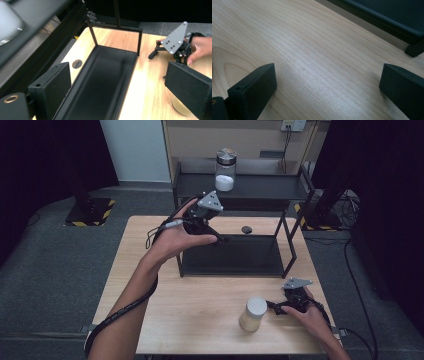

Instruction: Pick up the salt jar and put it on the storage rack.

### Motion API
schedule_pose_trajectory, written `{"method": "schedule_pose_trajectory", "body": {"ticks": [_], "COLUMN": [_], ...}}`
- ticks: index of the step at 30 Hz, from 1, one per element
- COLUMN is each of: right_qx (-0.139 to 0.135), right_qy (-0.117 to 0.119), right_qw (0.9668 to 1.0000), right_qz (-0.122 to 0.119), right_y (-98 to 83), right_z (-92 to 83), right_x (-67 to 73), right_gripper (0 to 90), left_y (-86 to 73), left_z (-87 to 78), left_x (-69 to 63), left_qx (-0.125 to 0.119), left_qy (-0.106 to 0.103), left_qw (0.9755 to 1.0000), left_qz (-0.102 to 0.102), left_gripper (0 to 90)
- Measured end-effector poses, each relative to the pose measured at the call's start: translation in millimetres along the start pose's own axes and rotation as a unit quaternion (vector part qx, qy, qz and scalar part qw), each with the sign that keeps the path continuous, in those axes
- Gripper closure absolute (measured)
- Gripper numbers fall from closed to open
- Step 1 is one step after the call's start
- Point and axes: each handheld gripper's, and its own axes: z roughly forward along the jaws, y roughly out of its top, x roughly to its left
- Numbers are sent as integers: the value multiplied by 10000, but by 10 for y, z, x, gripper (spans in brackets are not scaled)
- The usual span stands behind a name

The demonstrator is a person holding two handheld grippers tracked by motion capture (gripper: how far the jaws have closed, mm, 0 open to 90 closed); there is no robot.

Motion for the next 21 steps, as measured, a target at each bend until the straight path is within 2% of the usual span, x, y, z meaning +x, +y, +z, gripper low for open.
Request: {"method": "schedule_pose_trajectory", "body": {"ticks": [9, 18, 21], "right_qx": [1, 12, 11], "right_qy": [-4, 1, 1], "right_qw": [10000, 10000, 10000], "right_qz": [6, 9, 7], "right_y": [0, 2, 2], "right_z": [-1, -2, -2], "right_x": [3, 2, 2], "right_gripper": [20, 20, 20], "left_y": [-368, -831, -970], "left_z": [303, 617, 676], "left_x": [-186, -312, -368], "left_qx": [245, 419, 518], "left_qy": [-121, -290, -287], "left_qw": [9995, 9976, 9969], "left_qz": [-139, -474, -521], "left_gripper": [60, 63, 63]}}
